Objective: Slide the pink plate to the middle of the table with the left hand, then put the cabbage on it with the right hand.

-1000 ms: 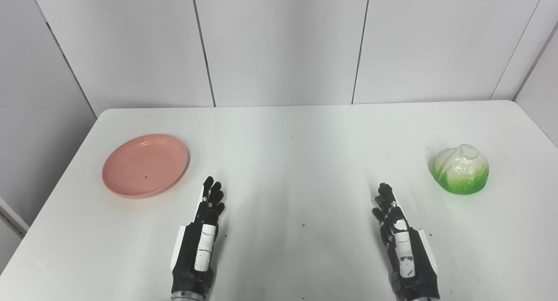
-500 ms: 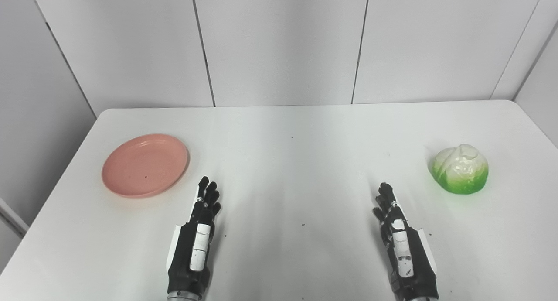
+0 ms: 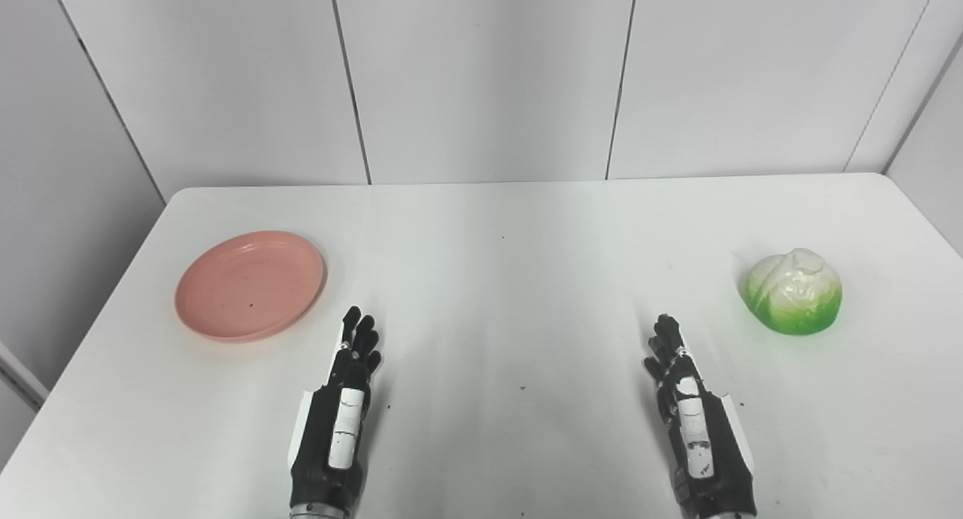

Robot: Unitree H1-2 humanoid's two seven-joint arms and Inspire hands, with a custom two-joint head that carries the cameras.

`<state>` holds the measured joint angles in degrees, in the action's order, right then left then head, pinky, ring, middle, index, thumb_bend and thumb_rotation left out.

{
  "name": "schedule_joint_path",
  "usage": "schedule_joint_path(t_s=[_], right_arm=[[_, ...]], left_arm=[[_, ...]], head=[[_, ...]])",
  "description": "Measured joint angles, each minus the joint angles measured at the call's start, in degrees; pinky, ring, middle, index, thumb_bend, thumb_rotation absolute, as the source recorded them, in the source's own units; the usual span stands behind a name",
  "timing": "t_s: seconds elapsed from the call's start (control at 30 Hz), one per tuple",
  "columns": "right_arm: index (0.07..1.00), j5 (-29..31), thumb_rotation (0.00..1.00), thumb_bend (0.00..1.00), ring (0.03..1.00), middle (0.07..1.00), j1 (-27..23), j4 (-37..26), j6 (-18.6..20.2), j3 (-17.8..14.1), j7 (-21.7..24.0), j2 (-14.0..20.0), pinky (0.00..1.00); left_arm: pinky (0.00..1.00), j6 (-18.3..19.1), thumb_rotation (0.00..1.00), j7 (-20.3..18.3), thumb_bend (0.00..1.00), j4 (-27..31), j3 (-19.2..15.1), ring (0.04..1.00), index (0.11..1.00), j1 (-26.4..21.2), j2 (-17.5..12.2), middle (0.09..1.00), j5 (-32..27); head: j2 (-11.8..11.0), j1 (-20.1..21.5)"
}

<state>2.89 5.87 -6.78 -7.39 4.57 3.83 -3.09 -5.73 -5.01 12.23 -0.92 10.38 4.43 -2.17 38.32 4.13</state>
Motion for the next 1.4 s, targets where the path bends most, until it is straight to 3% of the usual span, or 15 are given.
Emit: schedule_joint_path(t_s=[0.93, 1.17, 1.2, 1.3, 1.4], right_arm=[[0.965, 0.98, 0.99, 0.87, 1.000, 1.000, 0.02, 0.53, -1.39, 0.03, 0.02, 0.02, 1.00], [0.979, 1.35, 1.00, 0.88, 1.000, 1.000, 0.01, 1.68, -2.41, -0.16, 0.73, 0.30, 1.00], [0.981, 1.46, 1.00, 0.88, 1.000, 1.000, 0.00, 1.88, -2.61, -0.27, 0.84, 0.33, 1.00], [0.984, 2.14, 1.00, 0.89, 1.000, 1.000, -0.04, 2.99, -4.29, -0.63, 1.95, 0.49, 1.00], [0.983, 3.09, 1.00, 0.90, 1.000, 1.000, -0.15, 4.23, -6.54, -1.00, 2.94, 0.60, 1.00]], left_arm=[[1.00, -0.05, 0.94, 0.00, 0.89, -0.16, 0.03, 1.000, 1.000, -0.01, 0.00, 1.000, -0.02], [1.00, -1.08, 0.92, 0.06, 0.91, -1.48, 0.84, 1.000, 1.000, -0.01, 0.15, 1.000, 0.18], [1.00, -1.73, 0.92, 0.12, 0.90, -1.84, 1.08, 1.000, 1.000, -0.01, 0.19, 1.000, 0.43], [1.00, -3.84, 0.91, 0.64, 0.90, -4.20, 1.91, 1.000, 1.000, -0.01, 0.44, 1.000, 1.34], [1.00, -6.64, 0.90, 1.58, 0.89, -5.81, 2.43, 1.000, 1.000, -0.05, 0.59, 1.000, 2.24]], head=[[-0.62, -0.53], [-3.95, -4.12], [-3.95, -4.13], [-7.29, -7.99], [-8.51, -9.22]])
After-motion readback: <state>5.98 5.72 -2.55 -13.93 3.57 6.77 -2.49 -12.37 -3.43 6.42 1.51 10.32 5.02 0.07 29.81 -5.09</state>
